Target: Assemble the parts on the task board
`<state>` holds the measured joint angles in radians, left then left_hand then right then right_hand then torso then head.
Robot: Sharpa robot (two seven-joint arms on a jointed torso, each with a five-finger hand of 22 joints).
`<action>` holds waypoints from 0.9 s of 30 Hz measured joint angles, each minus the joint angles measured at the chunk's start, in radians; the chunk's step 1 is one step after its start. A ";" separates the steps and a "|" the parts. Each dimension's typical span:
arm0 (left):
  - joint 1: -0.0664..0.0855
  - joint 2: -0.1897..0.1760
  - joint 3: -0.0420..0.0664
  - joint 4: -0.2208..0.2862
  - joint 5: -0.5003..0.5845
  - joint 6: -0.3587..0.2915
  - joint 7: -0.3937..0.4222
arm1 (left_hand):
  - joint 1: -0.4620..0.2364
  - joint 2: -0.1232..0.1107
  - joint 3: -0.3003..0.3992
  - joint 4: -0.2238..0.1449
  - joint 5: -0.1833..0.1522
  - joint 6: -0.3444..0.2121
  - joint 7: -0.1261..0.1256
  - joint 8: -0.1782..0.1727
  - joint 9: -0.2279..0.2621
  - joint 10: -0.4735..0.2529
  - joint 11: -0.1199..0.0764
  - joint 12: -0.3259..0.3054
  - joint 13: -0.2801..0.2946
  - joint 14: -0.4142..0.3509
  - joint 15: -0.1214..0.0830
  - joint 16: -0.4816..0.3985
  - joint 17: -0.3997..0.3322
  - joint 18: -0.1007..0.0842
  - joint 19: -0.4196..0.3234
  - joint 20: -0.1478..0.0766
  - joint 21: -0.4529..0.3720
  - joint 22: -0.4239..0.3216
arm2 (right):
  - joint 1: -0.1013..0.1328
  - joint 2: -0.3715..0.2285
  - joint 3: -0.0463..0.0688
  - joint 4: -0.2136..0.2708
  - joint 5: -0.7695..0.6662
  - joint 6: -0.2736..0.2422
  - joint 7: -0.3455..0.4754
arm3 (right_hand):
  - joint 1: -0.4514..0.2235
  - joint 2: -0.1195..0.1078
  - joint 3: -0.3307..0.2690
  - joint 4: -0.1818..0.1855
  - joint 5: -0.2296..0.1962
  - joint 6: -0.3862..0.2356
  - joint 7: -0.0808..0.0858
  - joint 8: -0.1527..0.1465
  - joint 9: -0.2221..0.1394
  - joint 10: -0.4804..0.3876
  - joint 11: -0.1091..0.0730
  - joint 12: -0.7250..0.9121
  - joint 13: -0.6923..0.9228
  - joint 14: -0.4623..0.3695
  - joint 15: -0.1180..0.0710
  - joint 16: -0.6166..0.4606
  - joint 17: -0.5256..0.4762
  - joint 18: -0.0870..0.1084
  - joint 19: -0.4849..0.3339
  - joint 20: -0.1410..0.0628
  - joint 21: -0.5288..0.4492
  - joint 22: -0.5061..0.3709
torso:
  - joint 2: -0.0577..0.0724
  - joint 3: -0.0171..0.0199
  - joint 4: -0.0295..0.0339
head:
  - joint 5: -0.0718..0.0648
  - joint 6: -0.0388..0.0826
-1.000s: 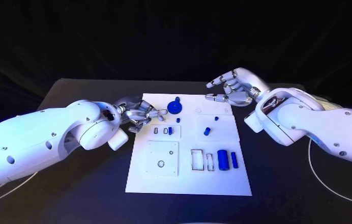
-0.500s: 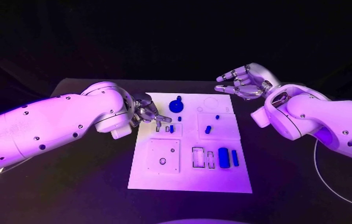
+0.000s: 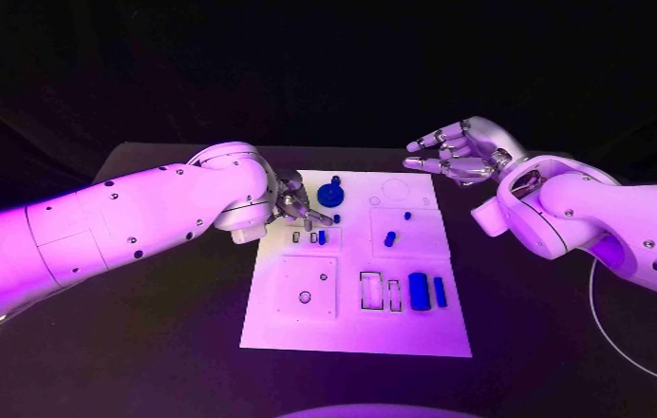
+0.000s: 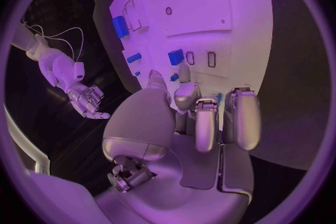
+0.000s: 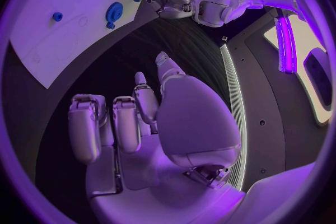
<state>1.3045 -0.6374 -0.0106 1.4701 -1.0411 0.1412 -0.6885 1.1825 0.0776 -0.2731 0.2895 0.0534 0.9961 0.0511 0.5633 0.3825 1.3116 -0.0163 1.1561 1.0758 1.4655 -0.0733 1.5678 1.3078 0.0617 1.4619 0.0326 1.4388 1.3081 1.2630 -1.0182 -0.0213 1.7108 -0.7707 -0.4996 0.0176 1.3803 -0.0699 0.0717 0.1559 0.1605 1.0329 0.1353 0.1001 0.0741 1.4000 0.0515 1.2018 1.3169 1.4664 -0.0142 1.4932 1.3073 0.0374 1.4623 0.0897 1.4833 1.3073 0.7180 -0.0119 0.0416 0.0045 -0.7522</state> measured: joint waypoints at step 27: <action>-0.001 0.075 -0.012 -0.076 -0.047 0.096 -0.008 | 0.009 0.009 -0.008 -0.003 0.000 -0.007 -0.007 0.042 0.034 0.011 -0.011 0.021 0.025 0.000 0.000 0.000 0.000 0.000 0.000 0.000 0.008 0.000 | -0.001 0.019 -0.002 -0.019 -0.056 0.020 -0.004 | -0.004 0.004 -0.003 -0.003 0.000 -0.003 0.003 -0.004 -0.002 -0.004 -0.004 0.000 -0.008 0.000 0.000 0.000 0.001 0.000 0.000 0.000 0.000 0.001 | -0.002 0.0000 0.0080 | -0.009 -0.016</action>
<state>1.3032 -0.5621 -0.0227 1.3936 -1.0879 0.2377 -0.6966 1.1920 0.0870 -0.2813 0.2866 0.0534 0.9892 0.0442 0.6053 0.4168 1.3222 -0.0269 1.1771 1.1006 1.4655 -0.0732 1.5678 1.3074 0.0619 1.4616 0.0324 1.4473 1.3077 1.2624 -0.9991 -0.0232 1.6918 -0.8268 -0.4795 0.0138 1.3760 -0.0657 0.0691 0.1532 0.1605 1.0297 0.1384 0.0963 0.0723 1.3961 0.0478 1.2021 1.3093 1.4665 -0.0142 1.4932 1.3079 0.0373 1.4623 0.0897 1.4833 1.3079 0.7158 -0.0119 0.0496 -0.0040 -0.7682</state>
